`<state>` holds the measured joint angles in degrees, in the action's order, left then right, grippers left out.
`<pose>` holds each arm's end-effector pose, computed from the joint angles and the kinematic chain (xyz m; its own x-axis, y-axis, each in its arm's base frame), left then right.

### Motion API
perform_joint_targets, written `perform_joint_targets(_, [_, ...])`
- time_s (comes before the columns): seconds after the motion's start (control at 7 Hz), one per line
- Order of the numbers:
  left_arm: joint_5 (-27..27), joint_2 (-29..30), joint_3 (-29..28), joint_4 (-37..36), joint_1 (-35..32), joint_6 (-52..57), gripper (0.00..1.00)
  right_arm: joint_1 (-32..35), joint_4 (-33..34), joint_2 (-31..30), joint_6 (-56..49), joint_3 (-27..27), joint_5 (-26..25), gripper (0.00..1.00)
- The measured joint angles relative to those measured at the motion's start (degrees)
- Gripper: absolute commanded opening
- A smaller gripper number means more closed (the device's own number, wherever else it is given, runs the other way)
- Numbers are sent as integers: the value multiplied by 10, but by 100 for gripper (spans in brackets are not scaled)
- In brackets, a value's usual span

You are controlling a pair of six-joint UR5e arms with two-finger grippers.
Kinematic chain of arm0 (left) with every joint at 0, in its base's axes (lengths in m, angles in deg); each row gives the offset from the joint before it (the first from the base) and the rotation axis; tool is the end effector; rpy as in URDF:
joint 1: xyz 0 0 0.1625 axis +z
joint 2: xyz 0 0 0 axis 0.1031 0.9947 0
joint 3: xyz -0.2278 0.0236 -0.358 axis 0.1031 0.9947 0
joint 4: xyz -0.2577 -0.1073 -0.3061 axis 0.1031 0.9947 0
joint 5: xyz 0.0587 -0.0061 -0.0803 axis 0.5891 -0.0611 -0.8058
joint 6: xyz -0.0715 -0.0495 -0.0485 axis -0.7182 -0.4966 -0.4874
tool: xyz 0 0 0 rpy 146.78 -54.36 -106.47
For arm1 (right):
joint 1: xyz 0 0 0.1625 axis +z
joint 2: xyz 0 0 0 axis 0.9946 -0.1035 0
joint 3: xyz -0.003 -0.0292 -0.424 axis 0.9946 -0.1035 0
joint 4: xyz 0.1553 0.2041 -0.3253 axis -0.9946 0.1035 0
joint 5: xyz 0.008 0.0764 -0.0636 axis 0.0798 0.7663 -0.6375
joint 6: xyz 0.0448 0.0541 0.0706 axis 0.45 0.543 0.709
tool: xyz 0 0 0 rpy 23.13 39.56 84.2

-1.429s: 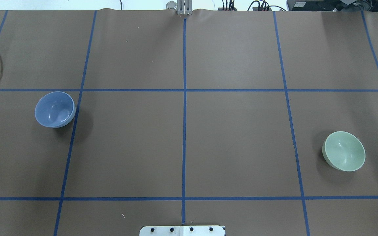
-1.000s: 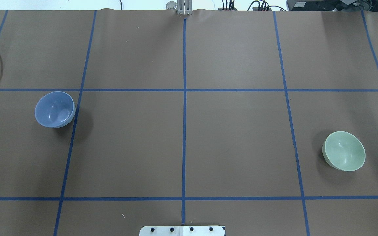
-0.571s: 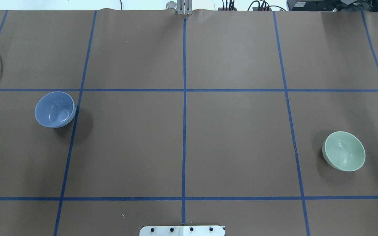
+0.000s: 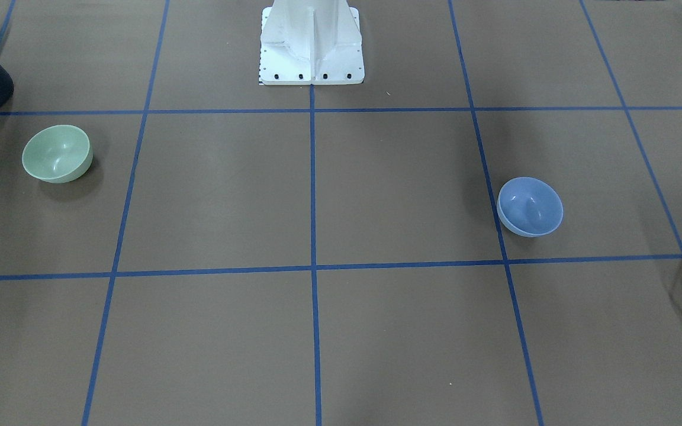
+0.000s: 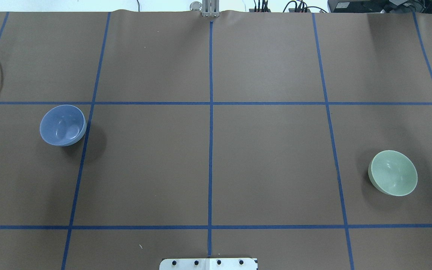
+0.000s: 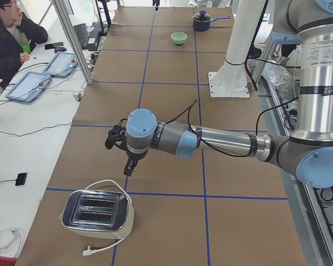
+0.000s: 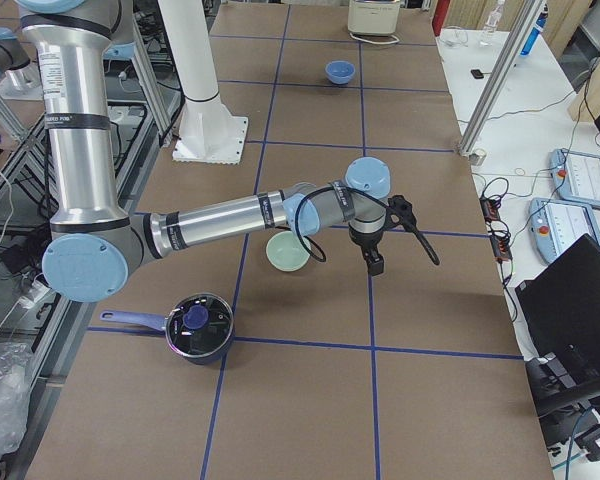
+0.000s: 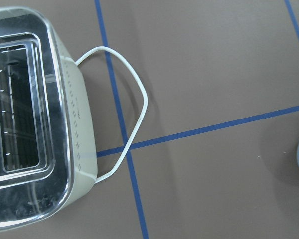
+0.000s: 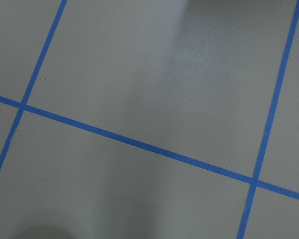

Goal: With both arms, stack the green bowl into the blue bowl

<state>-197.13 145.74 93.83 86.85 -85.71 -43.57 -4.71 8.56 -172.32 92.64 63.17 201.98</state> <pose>-0.0690 -0.4889 0.5545 0.6272 0.2900 -0.7228 0.0014 0.9277 0.3734 -0.0353 -0.5285 0.5129 0.6517 -0.3546 0.6705 0.1392 0.9249 0.3538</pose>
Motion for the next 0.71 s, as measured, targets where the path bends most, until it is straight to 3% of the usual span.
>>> perform_joint_targets(0.29, [10, 9, 5, 43, 77, -118, 98, -28, -2, 20, 15, 0, -14, 100])
perform_joint_targets(0.71, [116, 30, -12, 120, 246, -300, 98, -84, -4, 47, 77, 0, -59, 100])
